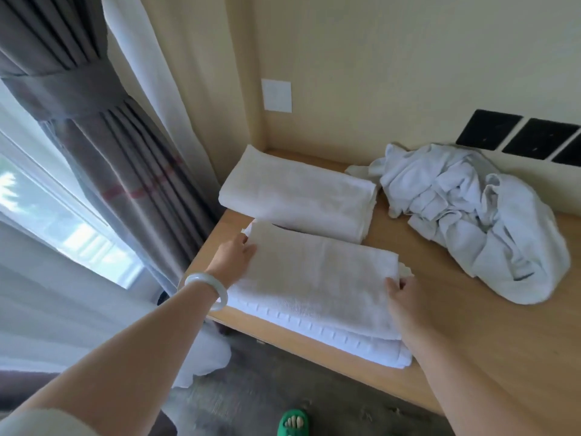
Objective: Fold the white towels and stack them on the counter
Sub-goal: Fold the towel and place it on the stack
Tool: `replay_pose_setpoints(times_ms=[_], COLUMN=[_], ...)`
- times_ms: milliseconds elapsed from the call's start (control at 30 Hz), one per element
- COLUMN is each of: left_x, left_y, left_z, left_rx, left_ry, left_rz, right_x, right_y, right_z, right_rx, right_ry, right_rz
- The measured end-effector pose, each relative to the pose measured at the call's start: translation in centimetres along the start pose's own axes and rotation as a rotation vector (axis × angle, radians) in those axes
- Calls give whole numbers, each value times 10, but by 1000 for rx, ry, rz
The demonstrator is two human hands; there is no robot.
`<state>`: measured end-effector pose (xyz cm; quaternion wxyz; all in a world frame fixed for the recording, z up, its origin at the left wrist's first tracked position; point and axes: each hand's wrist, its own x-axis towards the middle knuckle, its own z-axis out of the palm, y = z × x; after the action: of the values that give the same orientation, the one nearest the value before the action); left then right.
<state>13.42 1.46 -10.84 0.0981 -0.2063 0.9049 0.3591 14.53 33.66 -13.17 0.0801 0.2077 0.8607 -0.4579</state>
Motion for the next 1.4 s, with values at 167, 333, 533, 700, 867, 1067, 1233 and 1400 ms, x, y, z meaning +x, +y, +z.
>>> replay_pose_setpoints(times_ms=[167, 333, 533, 700, 867, 1067, 1233, 1400], left_x=[8, 7, 4, 3, 1, 14, 10, 11], left_y=[2, -14, -17, -24, -24, -21, -25, -23], left_z=[-6, 3, 5, 7, 11, 4, 2, -10], left_rx=[-95, -15, 224, 331, 351, 226, 124, -102], left_ry=[125, -22, 60, 82, 113, 61, 56, 95], left_rz=[187, 75, 154, 213, 203, 130, 137, 150], right_x=[-23, -28, -28, -31, -30, -12, -12, -23], right_y=[-6, 12, 10, 17, 15, 3, 11, -6], right_z=[-10, 4, 7, 8, 10, 8, 12, 9], right_rx=[65, -36, -232, -321, -277, -126, -118, -26], right_ry=[96, 72, 117, 138, 144, 137, 159, 202], right_rz=[-145, -43, -68, -100, -62, 6, -62, -197])
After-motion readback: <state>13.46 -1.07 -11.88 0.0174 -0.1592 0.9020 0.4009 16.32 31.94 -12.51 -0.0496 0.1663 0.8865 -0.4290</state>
